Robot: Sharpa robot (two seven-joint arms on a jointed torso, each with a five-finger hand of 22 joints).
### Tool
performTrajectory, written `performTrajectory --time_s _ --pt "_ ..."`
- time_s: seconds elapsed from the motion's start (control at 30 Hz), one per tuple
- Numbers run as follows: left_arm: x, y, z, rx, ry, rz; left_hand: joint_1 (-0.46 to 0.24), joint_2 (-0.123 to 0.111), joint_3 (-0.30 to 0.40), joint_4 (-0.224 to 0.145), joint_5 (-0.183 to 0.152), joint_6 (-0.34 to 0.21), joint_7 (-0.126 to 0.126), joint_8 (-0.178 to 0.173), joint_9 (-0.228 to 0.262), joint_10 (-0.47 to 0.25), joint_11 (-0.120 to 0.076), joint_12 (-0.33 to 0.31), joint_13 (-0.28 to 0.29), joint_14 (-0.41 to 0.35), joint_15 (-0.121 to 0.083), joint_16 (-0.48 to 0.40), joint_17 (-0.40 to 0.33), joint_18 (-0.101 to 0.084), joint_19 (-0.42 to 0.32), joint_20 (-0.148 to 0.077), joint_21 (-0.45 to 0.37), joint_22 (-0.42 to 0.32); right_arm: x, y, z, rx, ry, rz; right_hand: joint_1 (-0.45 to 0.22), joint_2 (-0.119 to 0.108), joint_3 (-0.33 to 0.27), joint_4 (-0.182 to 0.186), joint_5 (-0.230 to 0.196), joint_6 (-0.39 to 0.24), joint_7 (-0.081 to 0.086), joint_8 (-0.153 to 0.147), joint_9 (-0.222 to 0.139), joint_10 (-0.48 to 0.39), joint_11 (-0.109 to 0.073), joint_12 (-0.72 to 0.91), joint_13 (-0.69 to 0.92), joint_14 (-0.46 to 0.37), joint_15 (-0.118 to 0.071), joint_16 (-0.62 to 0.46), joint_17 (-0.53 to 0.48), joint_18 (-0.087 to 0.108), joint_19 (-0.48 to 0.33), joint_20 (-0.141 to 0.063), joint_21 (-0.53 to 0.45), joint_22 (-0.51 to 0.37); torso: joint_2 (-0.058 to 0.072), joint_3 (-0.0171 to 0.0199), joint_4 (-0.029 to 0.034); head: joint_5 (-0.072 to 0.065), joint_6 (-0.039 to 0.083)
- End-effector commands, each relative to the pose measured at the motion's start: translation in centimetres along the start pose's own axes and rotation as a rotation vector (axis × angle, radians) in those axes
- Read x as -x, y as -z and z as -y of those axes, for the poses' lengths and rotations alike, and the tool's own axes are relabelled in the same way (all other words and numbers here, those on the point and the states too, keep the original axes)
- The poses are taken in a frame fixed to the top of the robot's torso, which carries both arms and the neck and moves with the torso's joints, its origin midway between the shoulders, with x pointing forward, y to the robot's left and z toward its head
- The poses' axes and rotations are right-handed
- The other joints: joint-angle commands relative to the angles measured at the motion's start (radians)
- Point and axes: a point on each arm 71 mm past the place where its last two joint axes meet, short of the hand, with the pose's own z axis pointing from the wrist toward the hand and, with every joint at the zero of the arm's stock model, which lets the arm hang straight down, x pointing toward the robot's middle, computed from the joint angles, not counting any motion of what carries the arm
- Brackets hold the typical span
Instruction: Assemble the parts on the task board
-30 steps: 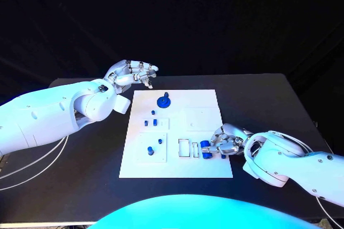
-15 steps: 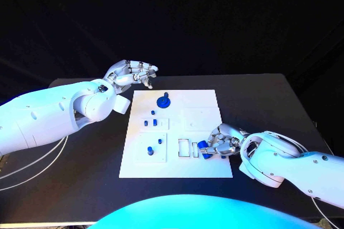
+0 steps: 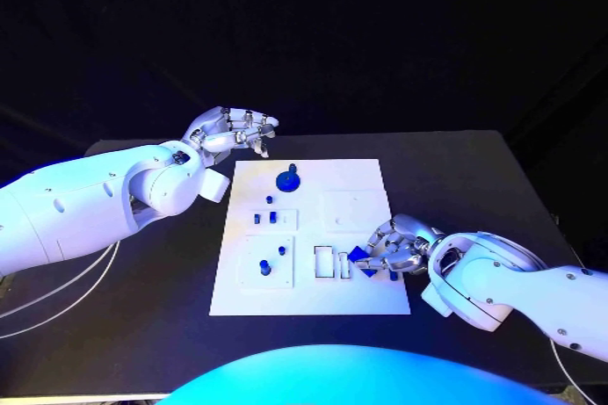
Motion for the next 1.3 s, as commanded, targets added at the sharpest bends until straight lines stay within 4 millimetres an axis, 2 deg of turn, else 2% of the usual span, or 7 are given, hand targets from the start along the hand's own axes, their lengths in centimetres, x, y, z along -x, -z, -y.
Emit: performTrajectory --time_s 0.03,0.33,0.53,0.63,0.8,1.1,1.3 --pt "-0.2 -0.1 0.1 -0.012 0.002 -0.016 -0.004 -0.001 -0.002 0.003 0.002 -0.008 -0.002 -0.001 -0.001 -0.006 -0.001 0.0 -0.001 -0.004 0.002 -0.001 0.002 0.014 0.0 0.004 -0.005 -0.001 0.2 0.3 -0.6 -0.009 -0.092 -0.007 -0.004 0.009 0.004 0.001 0.002 0.024 -0.013 0.005 0.007 0.106 -0.006 0.005 0.26 0.102 -0.007 0.003 0.252 -0.009 0.043 -0.008 -0.002 0.205 0.0 -0.0002 0.0001 -0.001 0.002" --pt "-0.2 -0.1 0.1 -0.012 0.002 -0.016 -0.002 0.0 -0.001 0.002 0.002 -0.008 -0.002 -0.001 -0.001 -0.006 -0.001 0.0 -0.001 -0.004 0.002 -0.001 0.002 0.014 0.001 0.004 -0.006 -0.002 -0.2 0.2 -1.7 0.005 -0.105 -0.059 -0.01 0.008 0.009 0.008 0.001 0.035 -0.016 0.008 0.008 0.106 -0.009 0.006 0.261 0.101 -0.01 0.002 0.249 -0.008 0.042 -0.01 -0.006 0.204 0.001 0.0 0.0003 0.002 0.001" --pt "-0.3 -0.1 0.2 -0.011 0.002 -0.017 -0.002 0.0 -0.001 0.002 0.002 -0.008 -0.002 -0.001 -0.001 -0.006 -0.001 0.0 -0.001 -0.004 0.002 -0.001 0.002 0.014 0.001 0.004 -0.006 -0.002 -1.2 -0.8 -2.3 0.0 -0.096 -0.098 -0.024 0.007 0.009 0.014 0.0 0.038 -0.017 0.007 0.008 0.104 -0.01 0.004 0.259 0.1 -0.011 0.001 0.245 -0.008 0.04 -0.012 -0.01 0.203 0.002 0.0003 -0.0008 0.005 0.0" --pt "-0.3 -0.1 0.2 -0.011 0.003 -0.019 -0.002 0.0 -0.001 0.002 0.002 -0.008 -0.002 -0.001 -0.001 -0.006 -0.001 0.0 -0.001 -0.004 0.002 -0.001 0.002 0.014 0.001 0.004 -0.006 -0.002 -1.6 -1.2 -2.6 -0.002 -0.08 -0.091 -0.043 0.006 0.007 0.015 0.0 0.04 -0.017 0.006 0.007 0.105 -0.01 0.005 0.259 0.1 -0.011 0.0 0.244 -0.007 0.039 -0.013 -0.012 0.202 0.003 0.0009 0.0018 0.008 0.0" --pt "-0.4 -0.1 0.1 -0.008 0.003 -0.021 -0.002 0.0 -0.001 0.002 0.002 -0.008 -0.002 -0.001 -0.001 -0.006 -0.001 0.0 -0.001 -0.004 0.002 -0.001 0.002 0.014 0.001 0.004 -0.006 -0.002 -1.8 -2.0 -3.0 -0.006 -0.058 -0.067 -0.065 0.005 0.005 0.016 0.0 0.045 -0.018 0.007 0.008 0.107 -0.011 0.007 0.262 0.099 -0.012 -0.001 0.241 -0.007 0.039 -0.014 -0.014 0.202 0.002 0.0 0.0011 0.016 -0.001" --pt "-0.4 0.0 0.1 -0.002 0.002 -0.022 -0.002 0.0 -0.001 0.002 0.002 -0.008 -0.002 -0.001 -0.001 -0.006 -0.001 0.0 -0.001 -0.004 0.002 -0.001 0.002 0.014 0.001 0.004 -0.006 -0.002 -2.3 -2.6 -3.6 0.003 -0.026 -0.067 -0.082 0.004 0.004 0.016 0.0 0.052 -0.021 0.009 0.01 0.108 -0.013 0.007 0.263 0.099 -0.014 -0.001 0.24 -0.006 0.038 -0.015 -0.017 0.201 0.003 0.0012 0.0008 0.017 -0.001" --pt "-0.4 0.0 0.1 0.0 0.002 -0.024 -0.002 0.0 -0.001 0.002 0.002 -0.008 -0.002 -0.001 -0.001 -0.006 -0.001 0.0 -0.001 -0.004 0.002 -0.001 0.002 0.014 0.001 0.004 -0.006 -0.002 -2.6 -2.7 -3.8 0.003 0.012 -0.1 -0.108 0.002 0.001 0.017 -0.001 0.053 -0.021 0.009 0.011 0.108 -0.014 0.007 0.263 0.099 -0.015 -0.002 0.237 -0.006 0.037 -0.016 -0.022 0.2 0.002 0.0004 0.0012 0.019 -0.001"
